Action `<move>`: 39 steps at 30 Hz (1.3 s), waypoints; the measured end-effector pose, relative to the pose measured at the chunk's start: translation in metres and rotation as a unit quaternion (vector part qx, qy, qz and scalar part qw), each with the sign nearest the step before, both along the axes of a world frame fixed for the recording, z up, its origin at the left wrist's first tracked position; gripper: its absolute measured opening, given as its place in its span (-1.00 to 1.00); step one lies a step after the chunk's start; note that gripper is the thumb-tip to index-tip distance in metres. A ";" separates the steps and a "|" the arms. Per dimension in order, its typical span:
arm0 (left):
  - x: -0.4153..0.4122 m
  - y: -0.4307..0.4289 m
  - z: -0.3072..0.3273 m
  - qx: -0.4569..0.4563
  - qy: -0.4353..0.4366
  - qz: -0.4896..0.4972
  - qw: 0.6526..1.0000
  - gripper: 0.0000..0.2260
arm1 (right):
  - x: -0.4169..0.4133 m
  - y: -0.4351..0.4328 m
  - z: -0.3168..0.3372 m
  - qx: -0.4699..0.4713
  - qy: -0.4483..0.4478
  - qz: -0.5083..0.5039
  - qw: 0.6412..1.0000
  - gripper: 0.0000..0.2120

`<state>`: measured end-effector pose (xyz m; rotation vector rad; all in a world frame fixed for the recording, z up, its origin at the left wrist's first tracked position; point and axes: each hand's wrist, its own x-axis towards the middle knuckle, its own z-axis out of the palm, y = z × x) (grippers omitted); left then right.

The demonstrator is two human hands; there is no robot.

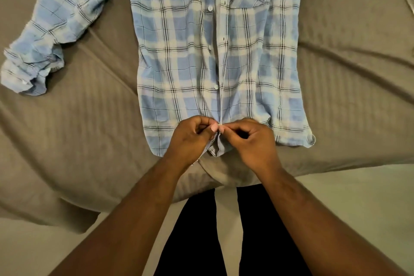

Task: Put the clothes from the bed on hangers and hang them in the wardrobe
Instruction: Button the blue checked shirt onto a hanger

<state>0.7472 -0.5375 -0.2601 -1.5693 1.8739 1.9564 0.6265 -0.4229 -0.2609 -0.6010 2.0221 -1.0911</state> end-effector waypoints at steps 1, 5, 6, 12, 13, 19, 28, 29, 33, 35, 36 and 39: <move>0.000 0.000 0.001 0.005 -0.001 0.003 1.000 -0.94 | 0.000 -0.001 0.000 0.004 -0.017 -0.013 1.000 -0.97; -0.003 -0.001 0.006 0.021 -0.002 0.031 0.999 -0.82 | 0.003 -0.007 0.000 0.023 -0.038 -0.028 0.999 -0.91; -0.004 -0.001 0.007 0.019 0.000 0.036 0.999 -0.80 | 0.004 -0.008 0.000 0.027 -0.023 -0.023 0.999 -0.91; -0.006 0.002 0.007 -0.071 -0.015 0.054 0.996 -0.92 | 0.002 -0.008 0.001 0.020 -0.026 -0.013 0.999 -0.91; -0.006 0.002 0.007 -0.087 -0.023 0.051 0.995 -0.92 | 0.001 -0.008 0.002 0.015 -0.045 -0.012 0.999 -0.93; -0.010 0.009 0.007 -0.140 -0.051 0.029 0.988 -0.92 | -0.003 -0.008 0.004 0.023 -0.119 -0.018 0.992 -0.97; -0.016 0.008 0.016 -0.114 -0.038 0.045 0.992 -0.92 | 0.000 -0.005 0.001 0.016 -0.052 -0.039 0.998 -0.93; -0.016 0.008 0.016 -0.109 -0.034 0.040 0.993 -0.90 | 0.000 -0.006 0.000 0.016 -0.044 -0.043 0.998 -0.93; -0.014 0.004 0.014 -0.112 -0.023 0.032 0.993 -0.93 | 0.000 -0.007 0.000 0.011 -0.012 -0.030 0.999 -0.93; -0.015 0.004 0.014 -0.123 -0.023 0.038 0.991 -0.96 | 0.000 -0.008 0.001 0.001 -0.027 -0.032 0.999 -0.92; -0.015 0.004 0.014 -0.133 -0.026 0.042 0.990 -0.92 | -0.001 -0.008 0.002 -0.002 -0.041 -0.033 0.999 -0.91; -0.015 0.005 0.014 -0.148 -0.030 0.047 0.987 -0.85 | -0.004 -0.009 0.003 -0.006 -0.076 -0.025 0.997 -0.89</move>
